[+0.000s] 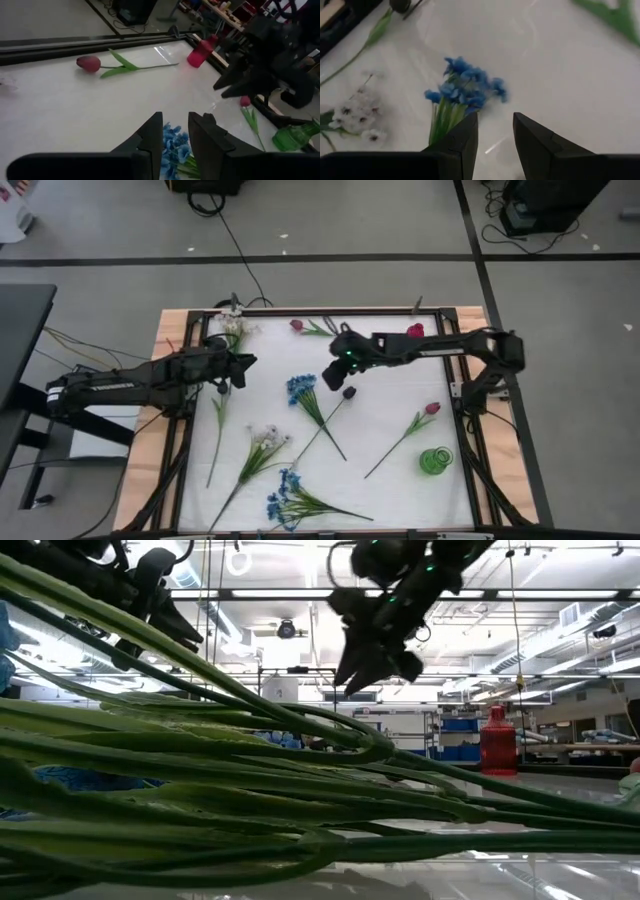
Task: Sort flowers into vase by color
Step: Put the top blue flowers into the red vase
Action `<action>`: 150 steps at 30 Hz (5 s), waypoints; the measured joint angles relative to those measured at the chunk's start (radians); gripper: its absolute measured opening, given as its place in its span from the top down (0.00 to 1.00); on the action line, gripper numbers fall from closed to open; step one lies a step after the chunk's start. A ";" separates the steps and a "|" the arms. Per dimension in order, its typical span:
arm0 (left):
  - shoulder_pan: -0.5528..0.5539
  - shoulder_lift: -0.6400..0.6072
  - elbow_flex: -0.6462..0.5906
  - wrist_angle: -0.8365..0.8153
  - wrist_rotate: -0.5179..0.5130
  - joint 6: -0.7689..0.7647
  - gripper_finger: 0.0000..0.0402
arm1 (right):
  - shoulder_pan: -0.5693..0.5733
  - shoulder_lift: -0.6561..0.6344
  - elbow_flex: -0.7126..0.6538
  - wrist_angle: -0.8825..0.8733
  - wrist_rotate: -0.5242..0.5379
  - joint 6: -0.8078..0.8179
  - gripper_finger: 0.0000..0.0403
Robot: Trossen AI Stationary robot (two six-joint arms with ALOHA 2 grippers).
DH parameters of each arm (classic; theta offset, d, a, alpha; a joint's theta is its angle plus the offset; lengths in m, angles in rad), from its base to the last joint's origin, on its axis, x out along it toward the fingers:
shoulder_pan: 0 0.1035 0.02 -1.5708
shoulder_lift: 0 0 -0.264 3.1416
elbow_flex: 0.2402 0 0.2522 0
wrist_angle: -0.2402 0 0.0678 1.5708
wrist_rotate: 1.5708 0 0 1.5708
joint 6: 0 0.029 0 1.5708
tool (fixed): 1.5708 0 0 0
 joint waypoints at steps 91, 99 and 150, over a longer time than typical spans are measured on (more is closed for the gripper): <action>-0.049 0.187 0.163 0.209 0.131 0.269 0.42 | 0.125 -0.144 0.122 0.418 0.210 -0.185 0.98; -0.044 0.190 0.176 0.361 0.153 0.325 0.42 | 0.134 -0.211 0.122 0.574 0.195 -0.304 0.98; 0.024 0.663 0.554 0.317 0.522 0.488 0.97 | 0.027 -0.278 0.122 0.313 -0.184 -0.307 0.36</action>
